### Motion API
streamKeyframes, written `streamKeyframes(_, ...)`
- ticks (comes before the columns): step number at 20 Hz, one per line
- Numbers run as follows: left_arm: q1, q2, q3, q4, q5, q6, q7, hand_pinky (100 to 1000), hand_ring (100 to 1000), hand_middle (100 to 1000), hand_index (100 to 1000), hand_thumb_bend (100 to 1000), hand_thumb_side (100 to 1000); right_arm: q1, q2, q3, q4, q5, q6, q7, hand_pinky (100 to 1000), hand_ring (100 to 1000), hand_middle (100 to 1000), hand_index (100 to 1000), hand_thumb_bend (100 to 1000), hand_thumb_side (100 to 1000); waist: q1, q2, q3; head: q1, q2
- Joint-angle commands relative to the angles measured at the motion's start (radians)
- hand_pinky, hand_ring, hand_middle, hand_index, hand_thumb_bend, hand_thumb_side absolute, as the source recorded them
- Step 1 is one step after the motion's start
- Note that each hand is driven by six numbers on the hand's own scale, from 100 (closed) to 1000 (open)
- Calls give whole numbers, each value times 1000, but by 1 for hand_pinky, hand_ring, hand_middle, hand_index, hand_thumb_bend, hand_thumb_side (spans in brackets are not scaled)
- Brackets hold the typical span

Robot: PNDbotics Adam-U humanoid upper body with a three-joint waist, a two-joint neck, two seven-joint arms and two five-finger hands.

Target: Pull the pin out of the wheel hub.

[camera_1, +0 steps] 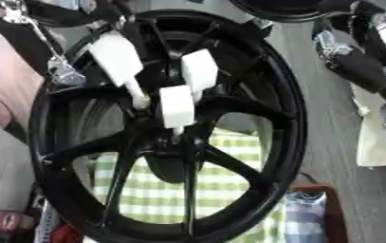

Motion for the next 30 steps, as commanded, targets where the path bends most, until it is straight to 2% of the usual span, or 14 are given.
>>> streamKeyframes(1,-9,67,89,1,8,-51,-29,670,475,268,374,100,119,-2,-23,-18,-7,-2,-1,-8,917,786,800,792,107,487,-3,-29,6,-11,2)
streamKeyframes(4,23,124,158,3,11,-60,11,667,474,269,375,100,128,6,-29,-26,-8,0,-2,-15,917,787,800,792,107,484,-3,-35,18,-24,8)
streamKeyframes(7,94,211,243,-4,14,-67,74,670,475,271,377,100,134,18,-38,-36,-9,4,-2,-23,917,787,799,791,108,481,-3,-41,35,-38,14)
streamKeyframes(12,307,366,430,-5,27,-66,224,674,467,274,383,100,148,38,-54,-61,-12,9,-3,-45,917,787,799,791,109,475,-9,-49,67,-62,23)
streamKeyframes(13,352,387,469,2,32,-66,257,674,465,276,384,100,129,42,-56,-65,-14,9,-3,-50,917,787,799,791,114,483,-11,-51,72,-67,24)
streamKeyframes(16,470,432,569,39,40,-67,345,677,462,276,386,100,160,52,-60,-76,-16,11,-2,-62,917,787,798,790,109,473,-19,-57,88,-80,24)
streamKeyframes(18,533,448,617,71,34,-69,389,677,460,277,388,100,163,58,-61,-82,-18,12,-2,-68,916,787,798,790,109,471,-24,-61,97,-86,25)
streamKeyframes(25,695,442,698,139,-53,-62,477,673,461,282,394,100,161,66,-57,-95,-23,14,0,-84,915,786,797,789,114,469,-41,-67,118,-101,25)
streamKeyframes(30,770,402,712,186,-131,-43,529,673,465,298,412,100,150,66,-49,-102,-25,12,1,-93,915,785,797,789,113,469,-50,-64,119,-100,18)
